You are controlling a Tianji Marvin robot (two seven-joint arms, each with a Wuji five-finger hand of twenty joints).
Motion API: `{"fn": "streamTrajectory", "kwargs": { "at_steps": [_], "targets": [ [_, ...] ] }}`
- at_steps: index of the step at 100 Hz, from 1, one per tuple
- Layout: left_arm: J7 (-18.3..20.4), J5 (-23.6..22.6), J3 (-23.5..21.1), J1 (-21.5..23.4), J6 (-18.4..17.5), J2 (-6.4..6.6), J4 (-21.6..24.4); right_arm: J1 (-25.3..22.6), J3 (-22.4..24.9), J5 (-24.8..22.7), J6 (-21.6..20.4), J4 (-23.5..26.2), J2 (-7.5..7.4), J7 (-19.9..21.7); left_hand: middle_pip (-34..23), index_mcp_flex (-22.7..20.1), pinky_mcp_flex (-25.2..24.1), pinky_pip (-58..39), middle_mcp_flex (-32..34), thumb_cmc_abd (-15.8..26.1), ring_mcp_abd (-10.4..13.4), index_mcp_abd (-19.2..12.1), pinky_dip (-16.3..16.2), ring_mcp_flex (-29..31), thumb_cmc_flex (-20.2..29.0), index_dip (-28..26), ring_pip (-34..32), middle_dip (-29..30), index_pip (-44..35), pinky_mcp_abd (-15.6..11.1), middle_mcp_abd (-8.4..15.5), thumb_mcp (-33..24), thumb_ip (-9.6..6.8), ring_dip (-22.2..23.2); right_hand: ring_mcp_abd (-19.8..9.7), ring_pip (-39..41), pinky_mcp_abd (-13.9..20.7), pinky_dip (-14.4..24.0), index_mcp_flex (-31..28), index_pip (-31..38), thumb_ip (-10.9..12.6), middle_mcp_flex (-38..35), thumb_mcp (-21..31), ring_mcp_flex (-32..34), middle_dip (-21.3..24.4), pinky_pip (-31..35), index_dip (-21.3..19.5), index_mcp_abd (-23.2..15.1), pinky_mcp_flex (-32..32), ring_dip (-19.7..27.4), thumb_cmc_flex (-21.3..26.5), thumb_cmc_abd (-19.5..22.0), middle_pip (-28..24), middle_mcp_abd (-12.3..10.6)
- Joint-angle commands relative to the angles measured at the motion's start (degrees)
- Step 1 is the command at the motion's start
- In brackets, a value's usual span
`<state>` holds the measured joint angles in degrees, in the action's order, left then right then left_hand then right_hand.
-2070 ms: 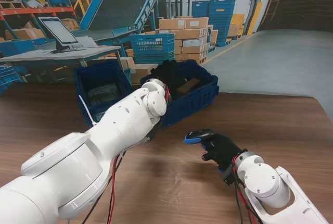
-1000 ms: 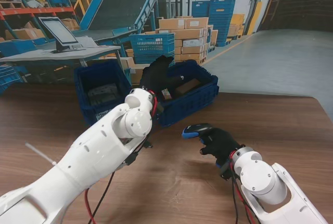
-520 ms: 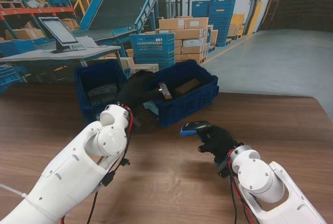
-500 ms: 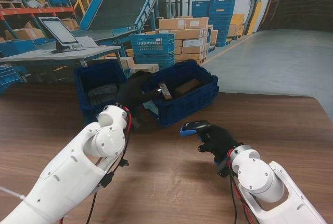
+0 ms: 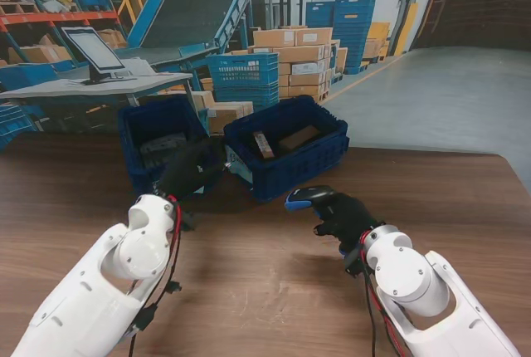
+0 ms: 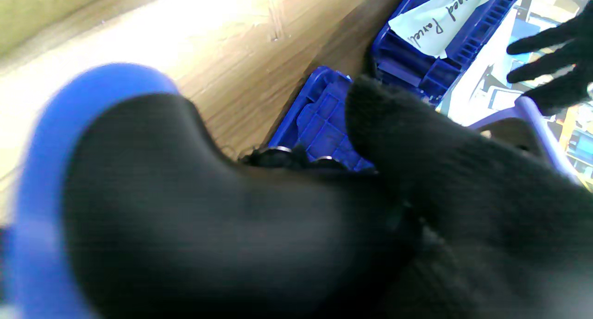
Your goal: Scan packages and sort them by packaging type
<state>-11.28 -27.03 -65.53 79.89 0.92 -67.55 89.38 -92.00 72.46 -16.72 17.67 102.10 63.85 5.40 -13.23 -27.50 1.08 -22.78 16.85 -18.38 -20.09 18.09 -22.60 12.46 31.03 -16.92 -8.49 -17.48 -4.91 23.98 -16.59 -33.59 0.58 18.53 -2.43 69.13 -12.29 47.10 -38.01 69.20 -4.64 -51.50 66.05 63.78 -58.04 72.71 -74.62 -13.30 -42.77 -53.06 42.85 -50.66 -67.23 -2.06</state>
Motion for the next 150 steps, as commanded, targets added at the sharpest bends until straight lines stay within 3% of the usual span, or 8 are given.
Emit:
{"fn": "streamTrajectory", "kwargs": {
  "at_steps": [1,47,101,114,141,150],
  "targets": [
    [1.5,0.3,-0.4,1.5,-0.5,0.66,0.6,0.3,-0.1,-0.2,0.4,0.5,0.60,0.5,0.6,-0.8,0.2,1.6,1.4,2.7,-0.4,-1.8,0.7,1.5,0.7,-0.7,1.0,-0.3,-0.4,-0.5,0.9,1.9,-1.40,-0.6,-1.6,2.7,0.0,0.2,-3.5,3.8,0.5,-0.1,1.1,1.1,-0.6,0.7,-2.7,-2.9,0.0,-1.1,4.1,2.3,-0.1,1.0],
    [3.1,1.2,-4.7,7.2,-5.4,1.47,2.1,3.3,0.3,-2.4,2.2,-2.9,0.18,2.1,1.1,-0.7,0.3,1.8,0.3,3.2,-0.1,-1.8,0.7,0.8,1.3,-0.7,1.3,-0.2,-0.4,-1.0,0.4,2.6,-1.61,-0.7,-1.7,2.7,0.1,0.2,-3.5,3.9,0.4,-0.2,1.3,1.2,-0.6,0.7,-2.7,-2.9,-0.1,-1.1,4.0,2.2,-0.1,0.8],
    [1.3,2.7,-5.0,9.3,-9.3,1.08,0.9,9.8,0.9,-2.7,1.7,-15.3,-0.26,4.8,1.4,-0.3,-0.2,2.4,-0.1,3.6,0.0,-1.9,0.5,0.1,1.9,-0.8,1.5,-0.1,-0.3,-1.1,0.5,3.7,-1.70,-0.8,-1.5,2.2,-0.1,0.0,-3.7,4.0,-0.1,-0.3,1.7,1.2,-0.2,0.4,-2.8,-3.6,0.0,-0.9,3.4,2.0,-0.3,0.4],
    [0.9,3.3,-4.9,9.3,-9.9,0.94,0.4,11.6,0.2,-3.9,1.0,-18.8,-0.17,4.2,1.5,-0.3,-0.2,2.6,-0.1,3.6,0.0,-1.8,0.5,0.0,2.0,-0.8,1.6,-0.1,-0.3,-1.2,0.5,3.9,-1.74,-0.8,-1.6,2.2,-0.1,-0.1,-3.7,4.1,-0.3,-0.4,1.7,1.3,0.1,0.4,-2.6,-3.9,-0.2,-0.9,3.2,1.9,-0.3,0.3],
    [-0.8,4.4,-4.8,9.0,-10.3,0.41,-0.8,14.9,-1.8,-6.7,0.2,-25.6,0.86,-1.2,1.6,-0.4,-0.3,3.1,-0.1,3.6,0.0,-1.9,0.4,0.0,2.3,-0.8,1.7,-0.1,-0.3,-1.3,0.4,3.9,-1.81,-0.8,-1.1,1.5,-0.2,-0.4,-3.3,4.1,-1.7,-0.1,1.2,1.1,1.0,0.2,-1.3,-4.5,0.1,-0.6,2.4,1.8,-0.1,-0.1],
    [-0.6,4.7,-4.8,8.9,-10.7,0.43,-1.2,16.0,-2.5,-7.9,-0.5,-27.3,0.67,-1.0,1.6,-0.4,-0.3,3.2,-0.1,3.6,0.0,-1.9,0.4,0.0,2.3,-0.8,1.7,-0.1,-0.3,-1.3,0.5,4.0,-1.81,-0.8,-1.0,1.1,-0.2,-0.6,-2.6,4.0,-1.9,0.5,1.1,0.4,1.1,-0.3,-0.8,-4.5,0.8,-0.5,2.1,2.0,-0.1,-0.2]
  ]
}}
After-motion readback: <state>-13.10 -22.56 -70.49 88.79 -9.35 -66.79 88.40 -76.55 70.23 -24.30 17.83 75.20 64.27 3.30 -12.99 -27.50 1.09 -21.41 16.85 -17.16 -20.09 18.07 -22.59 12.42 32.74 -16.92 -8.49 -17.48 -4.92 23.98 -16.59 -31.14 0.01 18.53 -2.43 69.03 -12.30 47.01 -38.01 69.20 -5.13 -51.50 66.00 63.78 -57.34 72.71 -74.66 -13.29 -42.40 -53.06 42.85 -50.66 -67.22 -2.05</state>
